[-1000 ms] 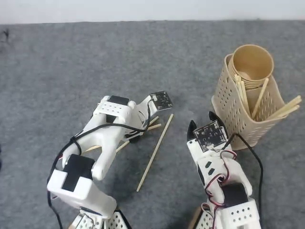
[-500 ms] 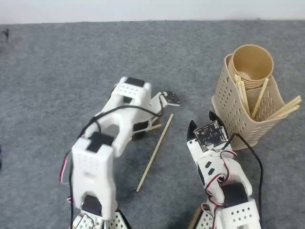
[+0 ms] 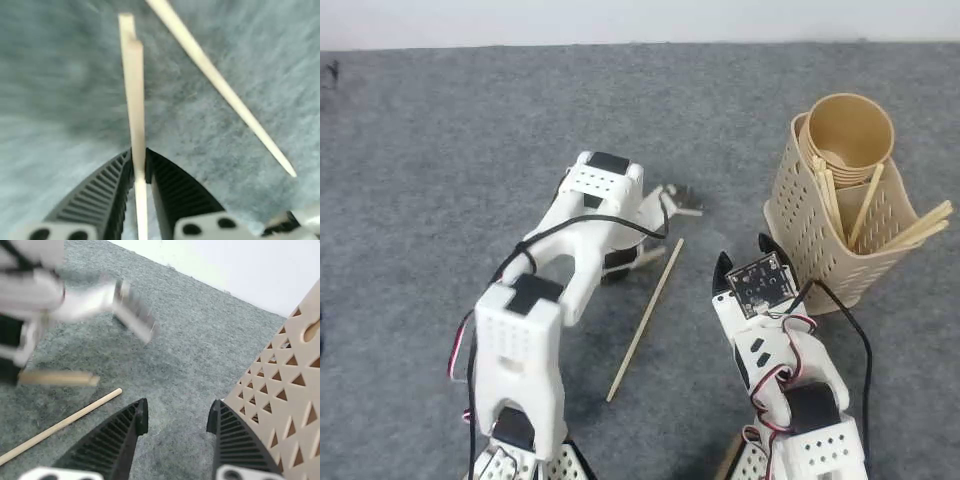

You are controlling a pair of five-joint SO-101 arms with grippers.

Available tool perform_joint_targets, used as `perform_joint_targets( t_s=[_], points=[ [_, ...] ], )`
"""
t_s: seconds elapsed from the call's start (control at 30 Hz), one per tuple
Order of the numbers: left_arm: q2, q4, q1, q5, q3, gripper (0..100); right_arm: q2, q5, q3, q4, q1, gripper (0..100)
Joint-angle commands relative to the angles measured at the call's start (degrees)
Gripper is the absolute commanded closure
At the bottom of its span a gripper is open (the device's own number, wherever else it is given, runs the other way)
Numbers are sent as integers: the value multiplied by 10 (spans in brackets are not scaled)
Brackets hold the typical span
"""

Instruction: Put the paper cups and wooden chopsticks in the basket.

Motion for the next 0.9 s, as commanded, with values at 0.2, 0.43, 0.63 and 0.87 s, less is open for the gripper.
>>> perform_joint_targets(
  t_s=[0.2,0.43,0.63,0.87],
  points=[
    [-372,-4,61,36,-6,989,-5,6,9,-16,4,789],
    [-551,-148,122,204,-7,988,-5,6,9,-16,4,789],
    [-581,-431,166,308,-4,988,-5,6,9,-13,3,789],
    [-579,-535,317,312,0,987,-5,6,9,-13,3,789]
  ],
)
